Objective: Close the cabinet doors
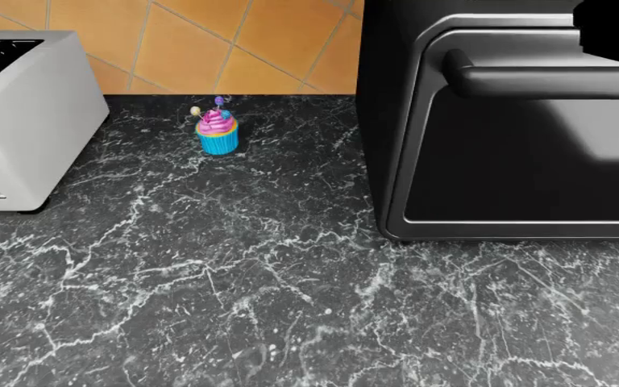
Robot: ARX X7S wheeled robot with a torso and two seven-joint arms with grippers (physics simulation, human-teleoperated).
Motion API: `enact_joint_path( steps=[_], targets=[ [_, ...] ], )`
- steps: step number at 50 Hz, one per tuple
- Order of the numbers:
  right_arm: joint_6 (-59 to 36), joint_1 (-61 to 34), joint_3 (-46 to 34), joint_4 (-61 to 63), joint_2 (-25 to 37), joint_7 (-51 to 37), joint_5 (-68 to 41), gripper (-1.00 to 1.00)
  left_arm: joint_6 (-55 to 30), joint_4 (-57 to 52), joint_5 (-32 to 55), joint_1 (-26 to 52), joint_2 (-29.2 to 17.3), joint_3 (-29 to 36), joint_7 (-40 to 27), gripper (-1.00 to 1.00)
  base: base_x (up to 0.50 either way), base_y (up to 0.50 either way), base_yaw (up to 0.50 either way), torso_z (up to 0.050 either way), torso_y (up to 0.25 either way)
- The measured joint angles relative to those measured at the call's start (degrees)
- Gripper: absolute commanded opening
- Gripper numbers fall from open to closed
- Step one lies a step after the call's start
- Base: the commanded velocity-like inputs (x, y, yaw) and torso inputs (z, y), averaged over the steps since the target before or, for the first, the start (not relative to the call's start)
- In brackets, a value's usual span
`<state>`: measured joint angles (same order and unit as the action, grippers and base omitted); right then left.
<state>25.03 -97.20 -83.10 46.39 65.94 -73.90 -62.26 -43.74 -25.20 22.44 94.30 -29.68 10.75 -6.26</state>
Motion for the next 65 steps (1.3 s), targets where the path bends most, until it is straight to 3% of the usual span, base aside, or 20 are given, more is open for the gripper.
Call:
enact_joint_path(
  steps=[21, 46, 56, 65],
  targets=[
    [-0.55, 0.64, 0.76, -0.11, -0.12, -0.92, 0.39, 1.0, 10.09, 13.25, -11.44, 4.86, 4.84, 14.54, 2.82, 1.0, 0.0, 0.0, 0.0, 0.0, -0.002],
    [-6.89, -0.73, 1.53, 0.84, 0.35, -6.34, 0.58, 1.0, 29.51, 43.25, -25.92, 10.67, 14.71, 26.53, 2.88, 1.0, 0.0, 0.0, 0.0, 0.0, -0.007],
    [1.9, 11.51, -10.75, 8.59, 14.37, -12.17, 21.4, 1.0, 40.31, 59.51, -28.46, 13.25, 19.02, 28.59, 1.67, 1.0, 0.0, 0.0, 0.0, 0.0, -0.008],
    [3.69, 14.38, -13.43, 11.44, 20.03, -14.52, 27.82, 1.0, 47.73, 71.19, -28.5, 14.53, 22.5, 29.24, 0.79, 1.0, 0.0, 0.0, 0.0, 0.0, -0.007]
  ],
)
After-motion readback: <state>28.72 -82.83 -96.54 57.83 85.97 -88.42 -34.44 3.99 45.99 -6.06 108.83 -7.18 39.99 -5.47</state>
